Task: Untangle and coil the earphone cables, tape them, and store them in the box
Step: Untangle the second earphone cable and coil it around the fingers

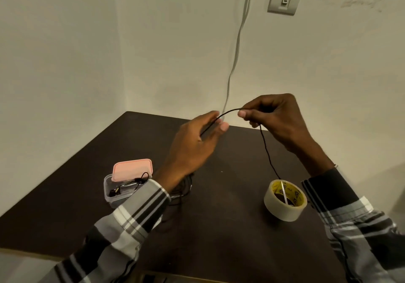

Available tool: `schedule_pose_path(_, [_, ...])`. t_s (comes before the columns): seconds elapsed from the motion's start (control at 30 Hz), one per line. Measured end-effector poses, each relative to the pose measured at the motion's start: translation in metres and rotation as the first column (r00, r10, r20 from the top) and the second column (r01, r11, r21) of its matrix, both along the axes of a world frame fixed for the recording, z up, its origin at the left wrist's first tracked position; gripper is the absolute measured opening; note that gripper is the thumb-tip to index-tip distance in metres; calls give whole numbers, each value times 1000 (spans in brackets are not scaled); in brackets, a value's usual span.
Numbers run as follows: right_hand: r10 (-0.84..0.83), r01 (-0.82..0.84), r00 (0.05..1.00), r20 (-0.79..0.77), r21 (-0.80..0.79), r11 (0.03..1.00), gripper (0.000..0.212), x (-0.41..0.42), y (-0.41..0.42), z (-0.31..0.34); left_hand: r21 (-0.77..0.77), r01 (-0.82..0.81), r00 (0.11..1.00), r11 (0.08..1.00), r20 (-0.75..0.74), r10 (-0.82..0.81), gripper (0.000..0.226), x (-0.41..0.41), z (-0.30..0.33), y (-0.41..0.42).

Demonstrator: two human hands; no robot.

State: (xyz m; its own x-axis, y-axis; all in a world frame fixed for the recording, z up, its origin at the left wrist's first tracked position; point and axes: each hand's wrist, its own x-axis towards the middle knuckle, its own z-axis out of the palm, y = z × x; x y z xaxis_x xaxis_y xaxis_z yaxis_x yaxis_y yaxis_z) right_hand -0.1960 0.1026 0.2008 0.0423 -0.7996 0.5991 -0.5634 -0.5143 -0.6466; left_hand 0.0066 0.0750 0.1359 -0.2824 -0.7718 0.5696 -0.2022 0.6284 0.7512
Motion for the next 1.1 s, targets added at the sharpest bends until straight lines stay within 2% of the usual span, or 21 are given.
schedule_pose_path(0.07, [47,-46,998,-31,19,999,15,6,0,-3,-93,47,999,995,-17,-49,27,-15,14,12])
schedule_pose_path(0.13, [52,-51,998,-32,32,998,14,3,2,-4,-150,-22,995,988,-97,8,19,-19,20,13])
schedule_pose_path(0.27, [-37,37,999,-5,43,998,16,-23,7,-4,-76,-141,948,987,-299,112,27,-3,17,0])
schedule_pose_path(0.4, [-167,164,981,94,39,986,11,-51,10,-10,33,-291,890,956,-358,283,25,26,7,-15])
schedule_pose_path(0.5, [-214,210,962,169,39,977,6,-62,12,-14,118,-351,879,929,-301,370,20,46,-3,-24])
schedule_pose_path(0.63, [-167,157,970,178,69,985,7,-51,11,-20,184,-378,900,907,-155,407,18,46,-18,-30])
schedule_pose_path(0.7, [-100,86,983,156,94,992,10,-36,9,-25,149,-331,921,932,-164,353,26,32,-20,-25])
schedule_pose_path(0.8, [-3,-17,992,128,150,989,13,-14,8,-35,91,-157,975,983,-146,169,42,2,-15,-5])
schedule_pose_path(0.9, [71,-96,988,134,191,977,21,-2,8,-41,-19,-40,999,999,-27,39,37,-19,-8,13])
schedule_pose_path(1.0, [89,-125,983,160,226,966,16,-1,10,-44,-134,-51,997,990,52,59,27,-24,-5,14])
schedule_pose_path(1.1, [88,-152,968,237,267,952,14,-8,15,-47,-126,-78,994,989,65,87,18,-23,-3,9])
